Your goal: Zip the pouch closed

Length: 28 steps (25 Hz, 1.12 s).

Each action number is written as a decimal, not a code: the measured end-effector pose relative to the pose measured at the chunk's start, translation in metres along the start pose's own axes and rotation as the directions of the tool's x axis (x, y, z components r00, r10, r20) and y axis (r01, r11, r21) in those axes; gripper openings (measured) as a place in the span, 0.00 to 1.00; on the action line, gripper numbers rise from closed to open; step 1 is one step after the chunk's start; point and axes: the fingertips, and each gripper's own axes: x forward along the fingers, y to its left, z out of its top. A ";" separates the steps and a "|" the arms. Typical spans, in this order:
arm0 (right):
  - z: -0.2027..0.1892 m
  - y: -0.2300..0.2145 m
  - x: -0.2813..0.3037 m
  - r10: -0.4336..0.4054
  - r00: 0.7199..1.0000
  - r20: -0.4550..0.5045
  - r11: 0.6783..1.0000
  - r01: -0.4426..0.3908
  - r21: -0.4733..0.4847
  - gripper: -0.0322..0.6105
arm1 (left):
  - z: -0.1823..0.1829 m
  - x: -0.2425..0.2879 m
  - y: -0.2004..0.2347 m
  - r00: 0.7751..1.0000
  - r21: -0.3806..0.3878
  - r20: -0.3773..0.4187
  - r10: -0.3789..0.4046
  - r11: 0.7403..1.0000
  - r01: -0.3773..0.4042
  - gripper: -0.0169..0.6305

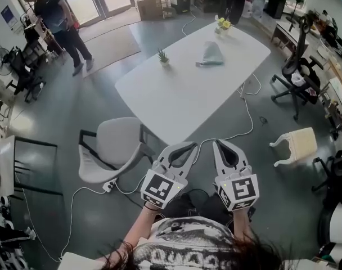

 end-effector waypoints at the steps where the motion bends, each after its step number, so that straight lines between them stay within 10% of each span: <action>1: 0.000 0.001 -0.002 -0.010 1.000 0.002 1.000 0.009 0.010 0.05 | -0.001 -0.002 0.000 1.000 -0.002 -0.001 -0.007 1.000 0.007 0.05; 16: -0.012 -0.037 0.004 -0.055 0.998 -0.014 0.998 0.056 0.042 0.05 | -0.010 0.036 0.010 0.999 -0.045 -0.005 -0.047 0.998 0.047 0.05; 28: -0.010 -0.160 0.051 0.015 1.000 0.007 0.999 -0.015 0.033 0.05 | -0.011 0.165 0.024 0.999 -0.060 -0.052 0.010 0.998 -0.013 0.05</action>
